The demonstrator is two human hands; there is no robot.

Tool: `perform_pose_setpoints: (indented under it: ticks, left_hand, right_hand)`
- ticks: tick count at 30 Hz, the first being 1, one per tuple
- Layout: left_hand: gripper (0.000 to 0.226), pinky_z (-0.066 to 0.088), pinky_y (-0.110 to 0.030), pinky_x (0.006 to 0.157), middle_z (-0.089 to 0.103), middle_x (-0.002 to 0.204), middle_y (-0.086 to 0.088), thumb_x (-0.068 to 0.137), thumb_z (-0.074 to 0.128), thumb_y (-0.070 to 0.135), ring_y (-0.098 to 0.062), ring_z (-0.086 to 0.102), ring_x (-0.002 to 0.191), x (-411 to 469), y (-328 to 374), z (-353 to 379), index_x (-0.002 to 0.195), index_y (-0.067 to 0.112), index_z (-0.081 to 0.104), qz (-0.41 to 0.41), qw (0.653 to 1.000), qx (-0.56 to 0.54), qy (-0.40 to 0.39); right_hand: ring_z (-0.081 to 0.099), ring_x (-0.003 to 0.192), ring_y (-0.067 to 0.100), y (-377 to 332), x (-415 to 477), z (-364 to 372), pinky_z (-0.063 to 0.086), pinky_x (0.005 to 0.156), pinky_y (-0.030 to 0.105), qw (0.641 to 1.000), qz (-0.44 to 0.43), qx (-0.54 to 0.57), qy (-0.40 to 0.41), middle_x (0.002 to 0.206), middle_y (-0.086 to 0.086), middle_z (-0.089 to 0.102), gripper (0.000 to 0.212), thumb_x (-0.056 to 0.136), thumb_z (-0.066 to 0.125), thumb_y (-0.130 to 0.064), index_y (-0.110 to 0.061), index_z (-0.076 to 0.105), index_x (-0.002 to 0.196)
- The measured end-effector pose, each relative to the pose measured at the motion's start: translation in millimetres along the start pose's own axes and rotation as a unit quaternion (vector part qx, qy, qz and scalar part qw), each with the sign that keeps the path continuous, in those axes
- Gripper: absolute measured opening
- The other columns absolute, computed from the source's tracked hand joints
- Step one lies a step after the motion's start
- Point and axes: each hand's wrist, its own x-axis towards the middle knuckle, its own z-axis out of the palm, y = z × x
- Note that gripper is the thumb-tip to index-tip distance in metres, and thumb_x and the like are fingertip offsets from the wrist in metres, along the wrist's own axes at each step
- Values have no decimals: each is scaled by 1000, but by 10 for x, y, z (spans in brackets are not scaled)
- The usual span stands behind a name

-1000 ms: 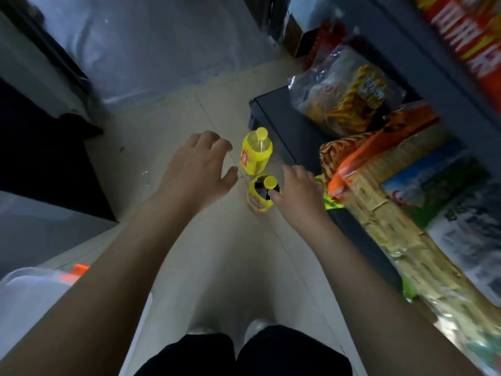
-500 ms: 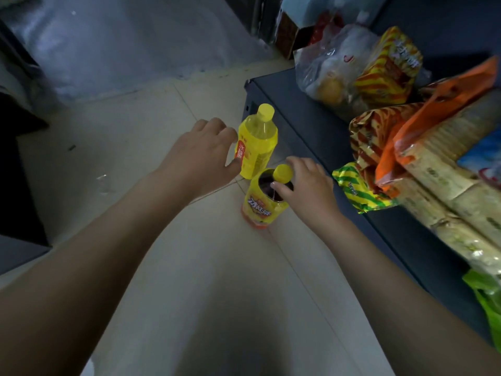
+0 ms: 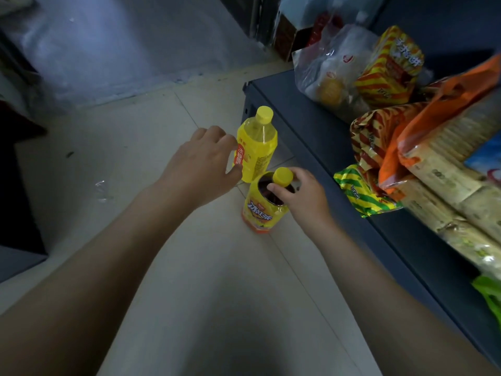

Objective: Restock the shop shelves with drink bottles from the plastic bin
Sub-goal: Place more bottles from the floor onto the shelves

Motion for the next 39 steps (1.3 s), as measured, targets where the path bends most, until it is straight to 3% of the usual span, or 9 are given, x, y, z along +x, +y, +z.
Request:
perform_pose_setpoints:
  ticks: [3,7,10,16,21,28,32,34,39]
  left_hand:
    - [45,36,-35,94,43,132,-3,90,46,41,-22,34,125,-12,-19,51,129,19,46,-8,1000,-3,-12]
    - [43,36,-35,93,43,132,-3,91,47,39,-22,35,124,2,-48,110,128,19,46,-16,1000,-7,-16]
    - [43,36,-34,94,43,132,-3,91,47,39,-21,34,125,8,-46,142,128,19,47,-20,1000,-11,-22]
    - [42,35,-35,97,43,132,-3,91,47,38,-22,35,124,95,-44,41,128,18,47,-14,1000,-9,-15]
    - [43,34,-36,99,43,132,-5,90,48,38,-23,34,124,173,3,-252,128,18,48,-26,999,-17,-12]
    - [41,35,-37,98,42,135,-4,91,48,37,-23,33,127,95,364,-1261,128,19,47,-45,999,-13,-25]
    - [40,35,-37,97,43,133,-4,90,50,36,-23,35,126,29,660,-2076,126,19,49,-50,999,-18,-7]
    - [39,35,-37,97,44,132,-5,90,51,35,-24,36,126,-25,831,-2513,125,17,50,-49,999,-17,-3]
    - [41,35,-35,96,43,133,-5,91,51,34,-24,36,125,-173,1319,-3711,127,15,49,-24,1000,5,-2]
  right_hand:
    - [53,83,-6,11,-36,58,41,67,10,990,38,136,6,88,-18,59,24,78,75,-22,-25,60,96]
    - [59,78,-4,36,-29,150,46,64,8,968,51,244,17,84,-18,63,21,79,74,-17,-32,61,87]
    - [61,73,-9,42,-4,172,47,64,8,960,42,276,17,82,-17,65,17,82,70,-15,-29,64,89]
    - [61,76,2,35,99,119,47,70,18,949,62,306,35,79,-15,66,17,83,69,-16,-32,65,80]
    - [63,71,-9,-220,101,-115,48,65,8,940,45,336,24,83,-12,67,13,84,67,-11,-23,67,91]
    - [65,78,-1,-1119,-21,-895,49,72,13,926,28,375,31,77,-16,71,18,84,67,-10,-28,68,85]
    - [65,87,10,-1773,-155,-1473,52,85,27,919,33,391,32,79,-14,72,17,83,68,-11,-27,70,81]
    - [64,86,10,-2128,-257,-1799,52,84,25,918,29,395,30,80,-13,71,16,84,67,-10,-26,70,81]
    - [62,86,13,-3007,-531,-2704,50,89,36,919,20,391,43,78,-10,70,18,83,68,-9,-25,71,75]
